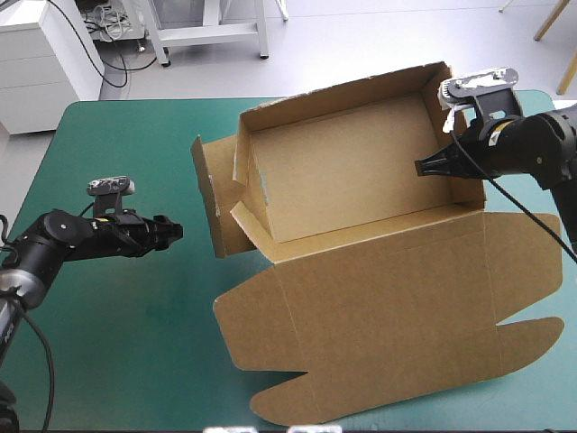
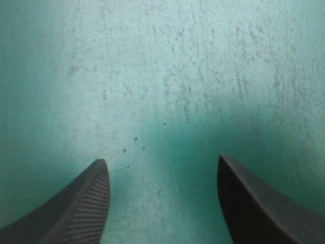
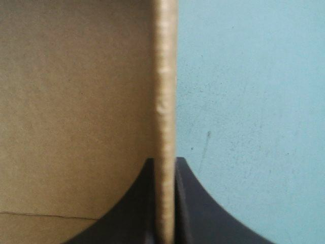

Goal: Fold the box

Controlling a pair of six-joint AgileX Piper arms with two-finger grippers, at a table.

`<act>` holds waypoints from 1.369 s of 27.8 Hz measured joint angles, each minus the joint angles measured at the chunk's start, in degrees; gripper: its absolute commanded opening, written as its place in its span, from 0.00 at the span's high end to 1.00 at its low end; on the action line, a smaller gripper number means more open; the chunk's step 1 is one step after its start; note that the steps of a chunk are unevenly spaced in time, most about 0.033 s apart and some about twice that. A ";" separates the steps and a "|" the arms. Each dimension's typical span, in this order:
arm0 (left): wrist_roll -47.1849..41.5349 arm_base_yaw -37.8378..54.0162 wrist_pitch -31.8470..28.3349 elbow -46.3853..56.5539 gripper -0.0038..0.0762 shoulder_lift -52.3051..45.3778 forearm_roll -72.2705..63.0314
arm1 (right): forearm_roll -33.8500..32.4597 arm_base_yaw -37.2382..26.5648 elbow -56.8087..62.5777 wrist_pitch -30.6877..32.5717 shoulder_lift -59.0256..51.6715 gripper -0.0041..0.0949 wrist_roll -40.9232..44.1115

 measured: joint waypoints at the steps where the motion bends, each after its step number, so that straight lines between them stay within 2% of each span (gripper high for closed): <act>1: 3.71 1.28 0.54 -0.02 0.40 1.10 -4.14 | 0.00 0.00 0.00 0.00 0.00 0.98 0.03; 5: 15.74 4.49 1.83 -0.02 0.40 5.78 -18.43 | 0.17 0.00 0.00 0.00 0.00 0.98 0.03; 10: 26.00 4.68 4.85 -0.17 0.41 11.43 -32.90 | 0.31 0.00 0.00 0.00 0.00 0.98 -0.02; 13: 31.00 4.68 8.55 -0.24 0.41 15.10 -41.35 | 0.31 0.00 0.00 -0.05 0.00 0.98 -0.02; 17: 36.36 4.68 16.78 -0.31 0.41 19.18 -48.83 | 0.34 0.00 0.00 -1.05 0.00 0.98 -0.02; 20: 38.26 4.68 23.09 -0.35 0.41 19.89 -51.52 | 0.34 0.00 0.00 -2.30 0.00 0.98 -0.13; 22: 38.82 4.68 24.93 -0.49 0.41 19.82 -52.53 | 0.34 0.00 0.00 -3.07 0.12 0.98 -0.13; 29: 39.05 3.16 25.44 -0.54 0.41 16.47 -52.62 | 0.32 0.00 -0.20 -3.75 3.72 0.98 -0.13; 38: 39.05 -0.61 26.21 -0.64 0.43 6.85 -52.36 | 1.29 0.00 -0.20 -4.34 10.66 0.98 -0.08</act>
